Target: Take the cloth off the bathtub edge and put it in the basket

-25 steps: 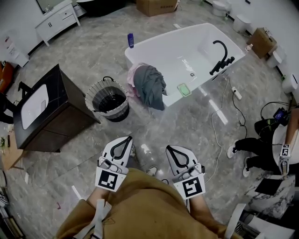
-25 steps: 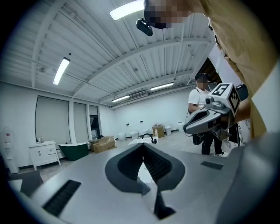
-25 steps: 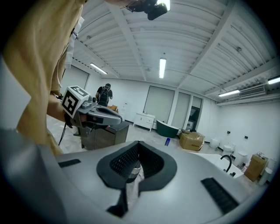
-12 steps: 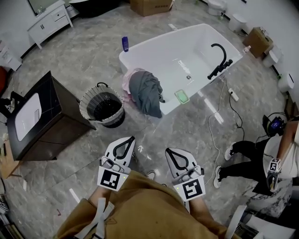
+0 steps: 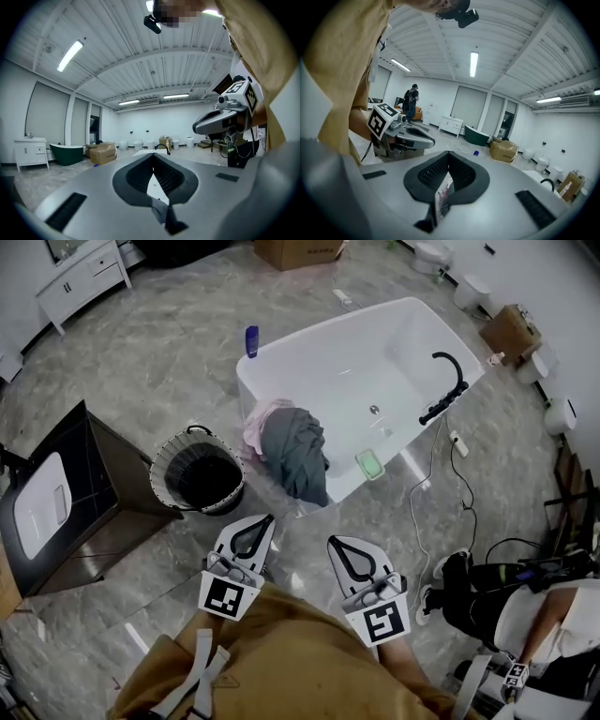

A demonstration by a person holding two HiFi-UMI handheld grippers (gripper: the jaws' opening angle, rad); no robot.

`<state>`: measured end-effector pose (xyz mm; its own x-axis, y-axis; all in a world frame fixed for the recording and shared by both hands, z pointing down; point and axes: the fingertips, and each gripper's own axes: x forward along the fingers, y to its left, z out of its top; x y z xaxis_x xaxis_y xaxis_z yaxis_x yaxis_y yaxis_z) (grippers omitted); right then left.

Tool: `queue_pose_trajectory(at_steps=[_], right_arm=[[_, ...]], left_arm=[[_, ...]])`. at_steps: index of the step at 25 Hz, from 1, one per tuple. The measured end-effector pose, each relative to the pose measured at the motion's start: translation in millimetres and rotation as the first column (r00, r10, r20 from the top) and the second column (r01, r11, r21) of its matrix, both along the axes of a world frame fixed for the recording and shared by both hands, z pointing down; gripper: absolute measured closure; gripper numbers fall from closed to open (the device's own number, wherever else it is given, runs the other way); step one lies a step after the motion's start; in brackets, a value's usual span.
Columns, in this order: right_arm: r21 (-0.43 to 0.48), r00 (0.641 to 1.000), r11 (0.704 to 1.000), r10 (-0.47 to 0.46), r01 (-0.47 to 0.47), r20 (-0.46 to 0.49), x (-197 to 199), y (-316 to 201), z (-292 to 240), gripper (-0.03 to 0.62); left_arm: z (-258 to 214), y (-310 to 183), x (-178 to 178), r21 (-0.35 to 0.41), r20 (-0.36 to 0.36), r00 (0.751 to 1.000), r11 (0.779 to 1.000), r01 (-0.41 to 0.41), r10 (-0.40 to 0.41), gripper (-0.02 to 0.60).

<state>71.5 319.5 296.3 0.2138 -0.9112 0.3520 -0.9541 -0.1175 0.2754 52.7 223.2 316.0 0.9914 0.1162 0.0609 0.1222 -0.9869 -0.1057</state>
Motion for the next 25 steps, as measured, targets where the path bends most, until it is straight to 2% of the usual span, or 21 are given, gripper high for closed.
queue_pose_trajectory(at_steps=[4, 7, 11, 19, 25], right_arm=[[-0.029, 1.000, 0.999, 0.026, -0.027, -0.010, 16.3, -39.7, -1.2, 0.589], [-0.039, 0.999, 0.998, 0.049, -0.050, -0.014, 26.7, -60.9, 2.8, 0.589], [-0.071, 0.999, 0.996, 0.046, -0.046, -0.008, 37.2, -79.2, 9.5, 0.589], [-0.057, 1.000, 0.998, -0.003, 0.004, 0.012, 83.0, -98.5, 22.6, 0.589], [-0.078, 0.997, 0.994, -0.069, 0.072, 0.041, 130.5, -112.6, 54.8, 0.589]], left_arm=[[1.4, -36.6, 22.8, 0.006, -0.016, 0.999, 0.999, -0.049, 0.049, 0.575], [2.3, -60.7, 36.5, -0.003, -0.025, 0.998, 0.998, -0.058, 0.058, 0.575], [-2.3, -81.3, 50.8, 0.031, -0.026, 0.997, 0.997, -0.069, 0.069, 0.575], [6.0, -89.9, 83.8, 0.046, -0.008, 0.999, 0.998, -0.031, 0.031, 0.574], [6.8, -98.6, 109.4, 0.072, 0.029, 0.998, 0.996, 0.054, -0.056, 0.575]])
